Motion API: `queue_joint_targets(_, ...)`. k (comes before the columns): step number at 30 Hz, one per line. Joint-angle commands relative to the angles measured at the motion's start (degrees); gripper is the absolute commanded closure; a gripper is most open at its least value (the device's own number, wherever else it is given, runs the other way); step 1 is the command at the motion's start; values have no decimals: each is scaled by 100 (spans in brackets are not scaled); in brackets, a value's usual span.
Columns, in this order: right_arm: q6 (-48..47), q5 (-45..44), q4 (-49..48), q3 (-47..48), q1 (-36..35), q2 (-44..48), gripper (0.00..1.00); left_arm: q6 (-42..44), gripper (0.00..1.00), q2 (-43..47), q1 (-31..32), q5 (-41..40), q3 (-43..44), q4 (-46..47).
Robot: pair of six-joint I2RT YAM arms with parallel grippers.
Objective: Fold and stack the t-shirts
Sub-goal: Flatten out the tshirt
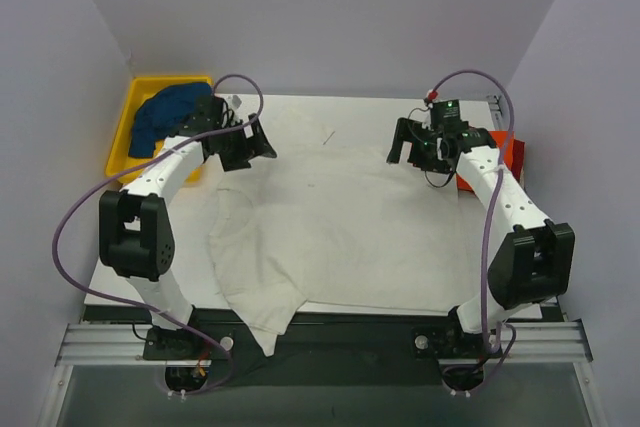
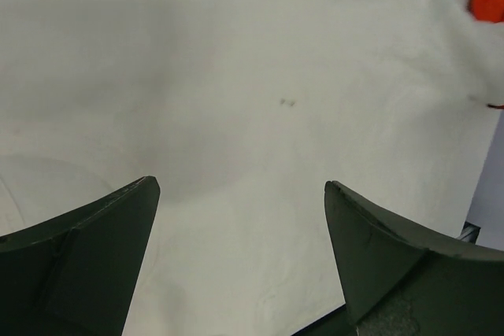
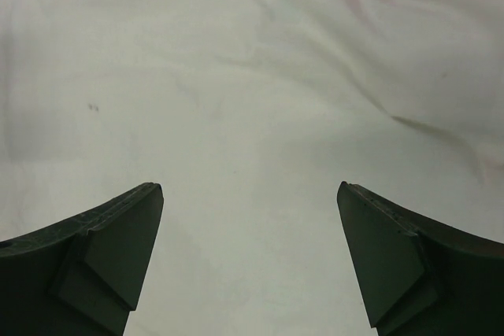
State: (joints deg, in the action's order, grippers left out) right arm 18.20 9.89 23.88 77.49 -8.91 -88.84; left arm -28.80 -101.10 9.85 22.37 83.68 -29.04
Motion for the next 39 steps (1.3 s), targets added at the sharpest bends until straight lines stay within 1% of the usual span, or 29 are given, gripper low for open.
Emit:
queue_joint_targets(1, 333, 399, 231, -383, -242, -98, 0, 207, 3, 11, 61, -347, -535, -540)
queue_joint_targets(5, 737, 636, 222, -796, -322, -248, 0, 357, 3, -103, 96, -558, -835, -761)
queue_joint_targets(9, 869, 690, 214, -1157, -392, -520, 0, 366, 3, -278, 96, -489, -1073, -744)
queue_joint_targets(13, 984, 751, 231, -1315, -384, -792, 0, 427, 3, -559, 96, -471, -1187, -691)
queue_joint_targets(18, 1098, 760, 266, -1298, -393, -1144, 0, 629, 3, -955, 61, -654, -1003, -752)
queue_joint_targets(23, 1142, 716, 415, -992, -349, -1618, 0, 682, 3, -1447, -35, -804, -740, -709)
queue_joint_targets(31, 1081, 742, 749, -192, -261, -2418, 0, 779, 3, -2238, -79, -840, 253, -928)
queue_joint_targets(34, 1028, 813, 986, 230, -191, -2735, 1, 805, 3, -2537, -79, -840, 754, -1086)
queue_joint_targets(35, 1002, 848, 1039, 466, -182, -2901, 1, 823, 3, -2616, -88, -840, 1068, -1147)
queue_joint_targets(38, 949, 874, 1242, 810, -138, -3095, 1, 849, 3, -2976, -88, -848, 1553, -1376)
queue_joint_targets(39, 932, 892, 1286, 1029, -120, -3209, 1, 858, 3, -3151, -88, -848, 1894, -1481)
